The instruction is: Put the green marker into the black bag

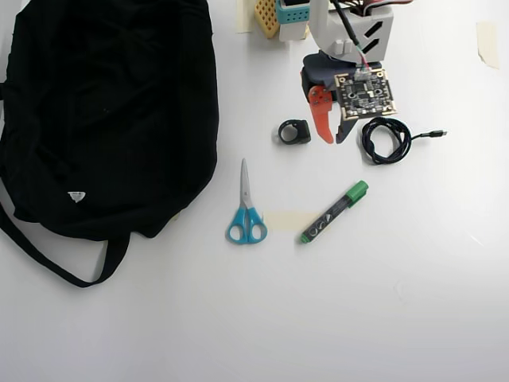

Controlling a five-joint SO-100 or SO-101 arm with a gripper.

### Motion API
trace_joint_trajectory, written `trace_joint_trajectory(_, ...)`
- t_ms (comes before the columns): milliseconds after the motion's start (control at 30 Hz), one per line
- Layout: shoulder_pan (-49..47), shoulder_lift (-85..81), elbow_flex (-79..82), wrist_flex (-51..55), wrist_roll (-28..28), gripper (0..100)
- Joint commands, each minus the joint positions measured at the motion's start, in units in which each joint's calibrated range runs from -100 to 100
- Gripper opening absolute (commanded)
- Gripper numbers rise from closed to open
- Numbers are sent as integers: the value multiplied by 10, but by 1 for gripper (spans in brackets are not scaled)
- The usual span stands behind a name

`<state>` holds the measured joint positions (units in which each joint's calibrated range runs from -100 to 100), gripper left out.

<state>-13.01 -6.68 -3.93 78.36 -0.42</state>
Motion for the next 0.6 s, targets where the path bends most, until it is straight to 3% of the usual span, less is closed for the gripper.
trace_joint_trajectory(0, -11, -12, -15, -1, 23, 2)
trace_joint_trajectory(567, -40, -9, -15, -6, 19, 2)
